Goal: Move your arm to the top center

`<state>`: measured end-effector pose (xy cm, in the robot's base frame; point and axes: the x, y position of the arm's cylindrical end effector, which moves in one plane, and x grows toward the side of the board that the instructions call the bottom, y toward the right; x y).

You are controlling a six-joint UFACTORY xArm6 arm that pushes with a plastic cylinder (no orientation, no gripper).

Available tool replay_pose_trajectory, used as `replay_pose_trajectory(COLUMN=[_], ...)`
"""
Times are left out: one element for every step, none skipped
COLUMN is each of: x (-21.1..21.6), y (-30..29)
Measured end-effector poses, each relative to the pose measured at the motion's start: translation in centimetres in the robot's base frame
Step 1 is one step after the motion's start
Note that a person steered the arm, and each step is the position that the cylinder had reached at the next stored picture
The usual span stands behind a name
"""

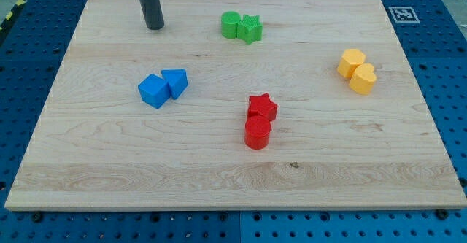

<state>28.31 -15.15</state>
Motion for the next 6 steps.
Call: replay_pose_trajectory(x=[0.8, 4.0, 2.8, -3.3, -4.5, -3.0], y=[0.6, 4.7, 6.0, 5.7, 7.5, 10.4])
